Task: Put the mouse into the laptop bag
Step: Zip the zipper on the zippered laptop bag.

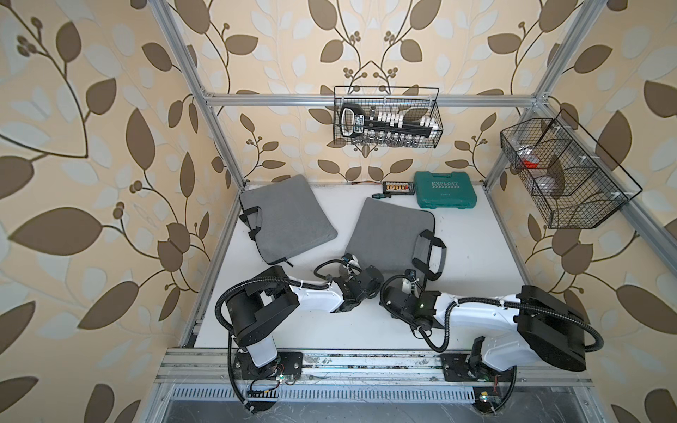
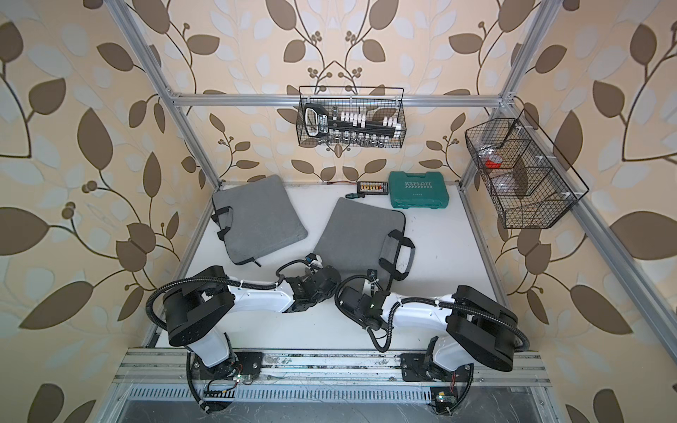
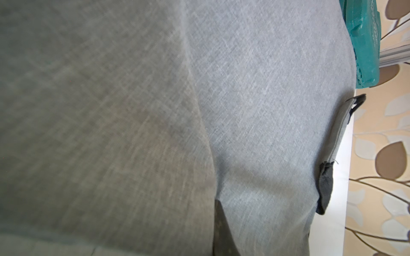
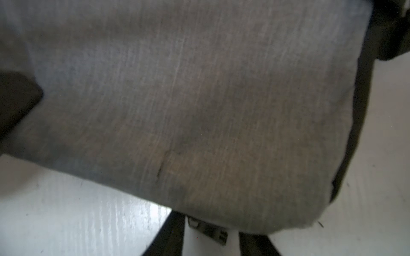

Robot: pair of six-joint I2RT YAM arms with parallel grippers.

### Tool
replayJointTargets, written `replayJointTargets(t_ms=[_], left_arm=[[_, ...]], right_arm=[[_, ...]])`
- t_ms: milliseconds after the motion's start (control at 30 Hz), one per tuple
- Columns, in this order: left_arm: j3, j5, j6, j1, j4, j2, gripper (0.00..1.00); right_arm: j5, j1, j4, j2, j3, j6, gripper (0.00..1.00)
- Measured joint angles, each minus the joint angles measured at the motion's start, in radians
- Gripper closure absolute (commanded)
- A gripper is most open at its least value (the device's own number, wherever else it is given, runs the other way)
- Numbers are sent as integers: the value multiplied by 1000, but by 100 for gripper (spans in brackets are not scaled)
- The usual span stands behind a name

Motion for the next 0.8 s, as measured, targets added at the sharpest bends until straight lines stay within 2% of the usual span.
replayJointTargets(t_ms=[133,167,333,467,633,800], left_arm=[[0,-3,-4,0,0,0,100],[0,-6,-4,1,-1,0,100],[0,-11,-3,3,-5,-2,100],[-26,11,4,40,-6,-39,100],[-92,116,77,165,-47,-142,100],[-53,228,198,261,-148,-154,100]], right_arm=[[10,5,7,21,15,10,99],[11,7,8,22,15,14,100],[3,8,8,17,14,13,100],[-30,10,34,-21,-17,4,100],[-86,26,75,-82,-67,-22,100],[-75,97,106,-110,-79,-36,100]])
